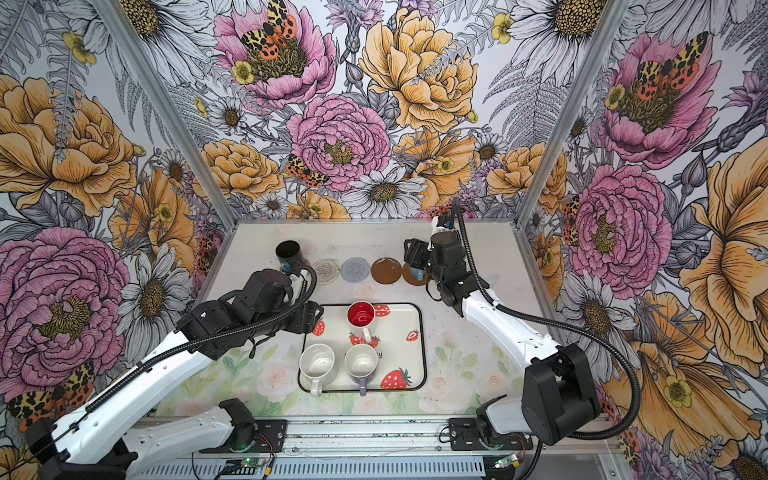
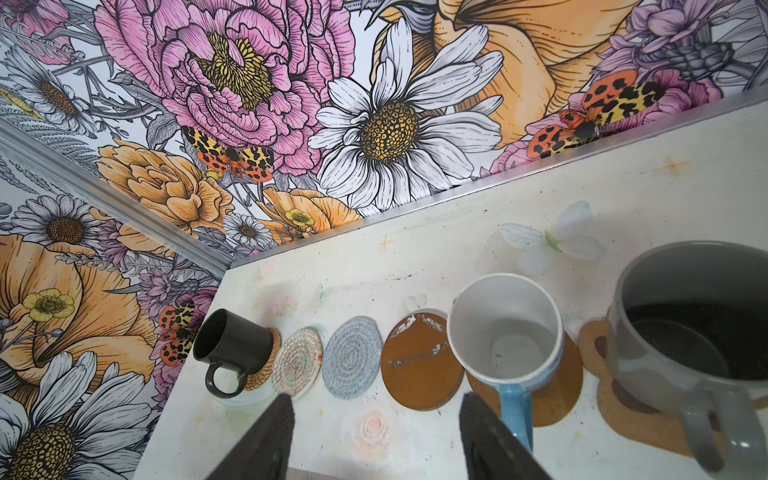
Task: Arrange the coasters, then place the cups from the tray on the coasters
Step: 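Move the left gripper over the speckled white mug on the tray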
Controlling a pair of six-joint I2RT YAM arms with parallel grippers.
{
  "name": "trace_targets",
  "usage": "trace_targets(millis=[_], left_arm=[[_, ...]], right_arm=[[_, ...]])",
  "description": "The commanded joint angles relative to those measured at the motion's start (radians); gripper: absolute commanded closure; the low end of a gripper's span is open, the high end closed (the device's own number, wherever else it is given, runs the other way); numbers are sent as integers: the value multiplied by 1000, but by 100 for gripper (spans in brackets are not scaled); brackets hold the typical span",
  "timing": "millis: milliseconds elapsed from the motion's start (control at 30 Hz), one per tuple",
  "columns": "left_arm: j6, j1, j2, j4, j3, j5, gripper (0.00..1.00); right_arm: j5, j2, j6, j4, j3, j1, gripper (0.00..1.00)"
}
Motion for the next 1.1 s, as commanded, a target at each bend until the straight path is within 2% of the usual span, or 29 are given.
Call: trace_targets(millis=[0, 367, 733, 933, 1067], left_arm=[[-55, -37, -12, -134, 12, 50, 27], [-246, -194, -100, -181, -154, 97, 29], [-442, -349, -121, -174, -269, 46, 29], [-518, -392, -123, -160, -314, 19, 29], [-535, -398, -120, -83, -361, 35, 29]], right_arm=[[-8, -24, 1, 28, -8, -8, 35], [-29, 27, 1, 32, 14, -11, 35], [-43, 38, 8, 38, 17, -11, 34], [-43, 44, 8, 37, 17, -11, 34], [-47, 49, 9, 38, 18, -11, 34]])
